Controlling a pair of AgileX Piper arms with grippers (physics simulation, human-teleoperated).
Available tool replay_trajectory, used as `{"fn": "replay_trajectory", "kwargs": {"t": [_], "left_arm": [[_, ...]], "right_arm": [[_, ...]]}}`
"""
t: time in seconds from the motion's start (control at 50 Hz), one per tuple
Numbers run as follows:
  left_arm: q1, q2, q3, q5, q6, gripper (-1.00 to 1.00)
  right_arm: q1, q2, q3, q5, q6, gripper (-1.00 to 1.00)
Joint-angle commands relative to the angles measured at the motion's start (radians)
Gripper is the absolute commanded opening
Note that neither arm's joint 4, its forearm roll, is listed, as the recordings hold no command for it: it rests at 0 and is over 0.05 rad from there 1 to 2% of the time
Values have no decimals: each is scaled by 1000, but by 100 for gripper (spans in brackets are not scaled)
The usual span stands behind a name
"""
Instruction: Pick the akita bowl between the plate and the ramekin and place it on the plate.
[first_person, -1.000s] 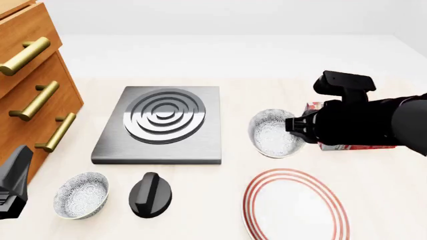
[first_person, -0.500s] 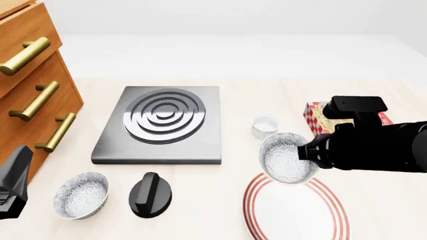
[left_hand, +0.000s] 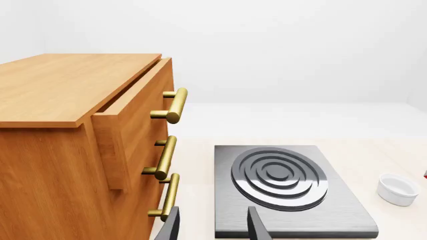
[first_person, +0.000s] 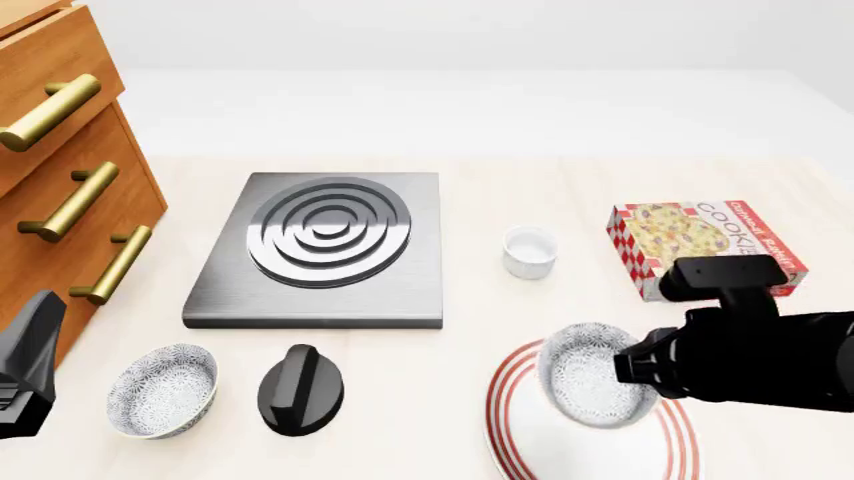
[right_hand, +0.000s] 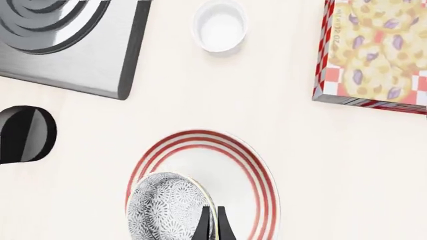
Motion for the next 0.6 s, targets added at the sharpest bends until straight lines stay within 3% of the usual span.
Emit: {"fn": "replay_trajectory", "kwargs": {"t": [0.02,0.26,0.6], "left_arm": [[0,0,0,0,0,100],[0,0,0,0,0,100],[0,0,0,0,0,100]], "right_arm": [[12,21,57,-51,22,-100],[-21,101,94,-144,-15,-100],[-26,190,130,-241,-11,-100]]}}
